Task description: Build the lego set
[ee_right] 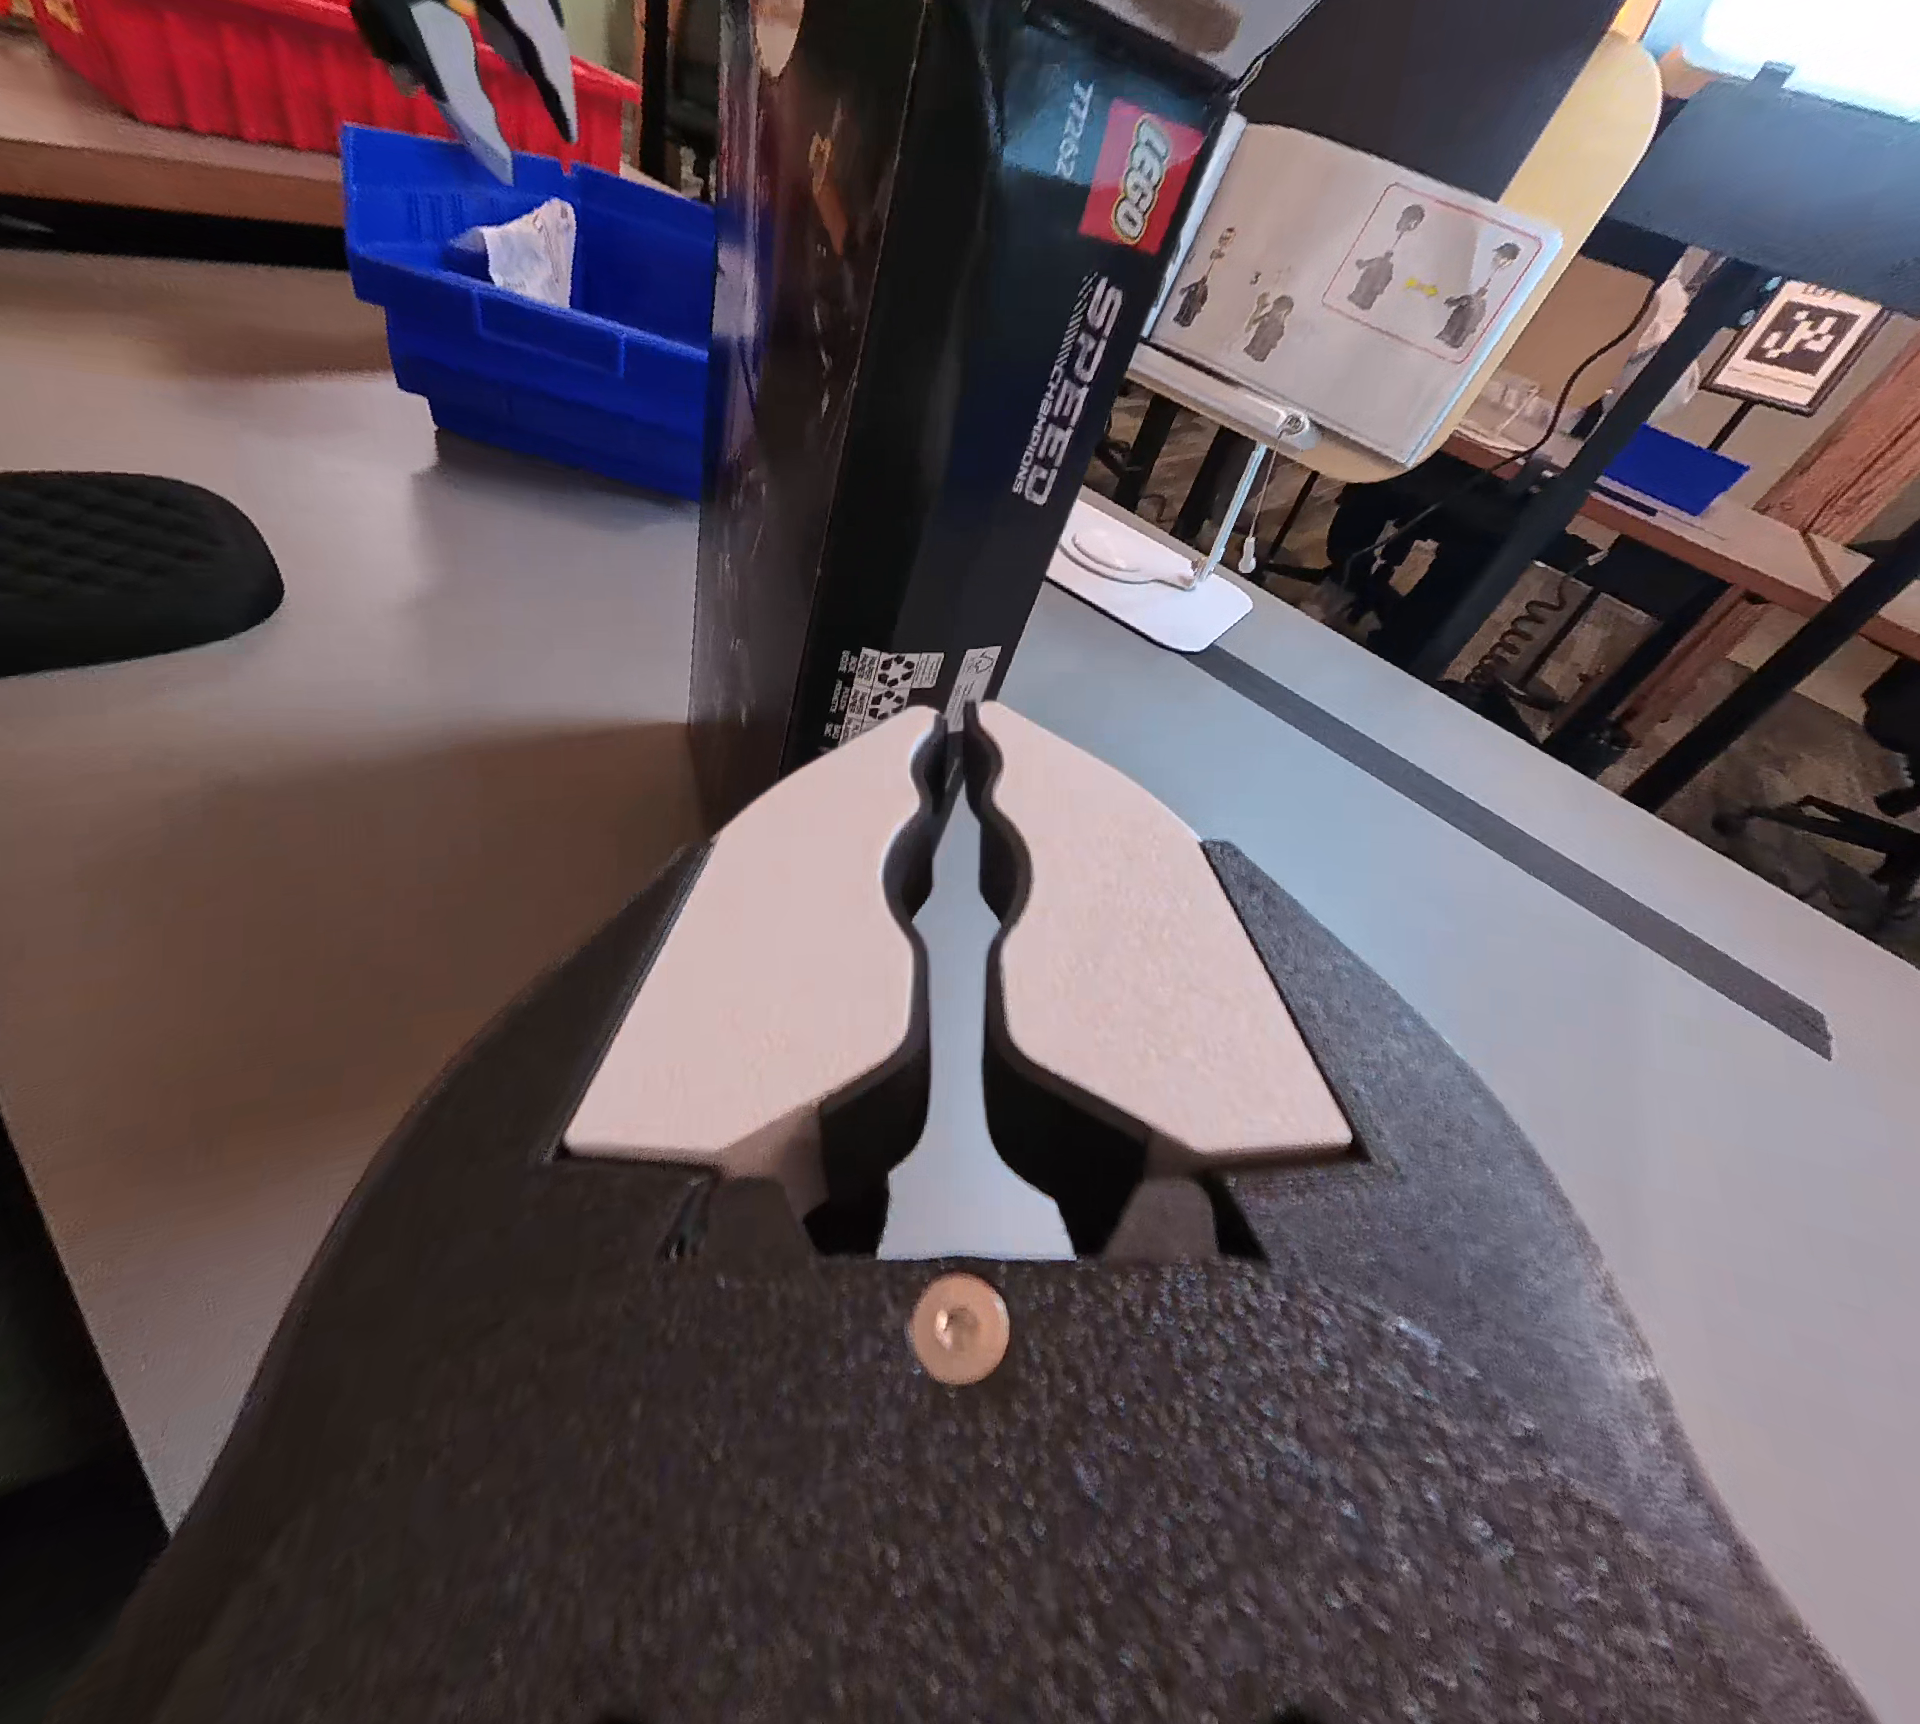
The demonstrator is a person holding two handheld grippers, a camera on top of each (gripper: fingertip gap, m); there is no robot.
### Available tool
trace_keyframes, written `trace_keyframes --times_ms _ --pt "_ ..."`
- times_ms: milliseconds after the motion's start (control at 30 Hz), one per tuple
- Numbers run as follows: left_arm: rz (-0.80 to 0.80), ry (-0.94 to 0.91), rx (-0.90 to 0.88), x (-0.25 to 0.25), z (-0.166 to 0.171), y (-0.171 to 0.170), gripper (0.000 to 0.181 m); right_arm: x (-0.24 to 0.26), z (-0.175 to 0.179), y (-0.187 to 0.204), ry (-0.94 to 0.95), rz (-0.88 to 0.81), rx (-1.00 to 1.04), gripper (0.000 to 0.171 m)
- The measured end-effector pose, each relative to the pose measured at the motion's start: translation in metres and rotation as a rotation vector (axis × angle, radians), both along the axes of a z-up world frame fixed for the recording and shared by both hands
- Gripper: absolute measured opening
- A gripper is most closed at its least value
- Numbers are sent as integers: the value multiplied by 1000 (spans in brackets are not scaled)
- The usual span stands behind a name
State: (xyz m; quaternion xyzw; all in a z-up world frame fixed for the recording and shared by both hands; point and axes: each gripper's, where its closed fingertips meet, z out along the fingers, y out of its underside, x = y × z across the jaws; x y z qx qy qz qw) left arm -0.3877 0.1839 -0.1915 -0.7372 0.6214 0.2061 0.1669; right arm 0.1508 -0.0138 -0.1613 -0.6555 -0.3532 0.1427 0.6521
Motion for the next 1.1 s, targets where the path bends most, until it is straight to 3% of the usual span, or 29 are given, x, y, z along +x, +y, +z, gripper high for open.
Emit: trace_keyframes --times_ms 100,267,367,500,633,800,933,1100 --pt "-90 184 -101 -4 -18 -4 49 -1 -7 2 -31 0 -19 6" --pt "-243 403 -166 -1 -34 0 41 -9 -13 6 -35 20 -48 7" --pt "-271 384 -214 4 -41 -10 16 -17 -14 4 -47 48 -44 8" --pt "-172 341 -265 5 -35 -16 22 -26 -16 2 -55 90 -54 8" --pt "-210 409 -269 5 -36 -15 24 -34 -14 -3 -86 113 -38 9" --pt "-247 420 -264 11 -41 -10 14 -36 -18 -10 -103 122 -39 10" --pt "-284 478 -170 17 -35 1 1 -40 -16 -14 -96 131 -41 10" --pt "-419 252 205 80 36 -4 1 -57 -9 -27 -54 197 -57 12"
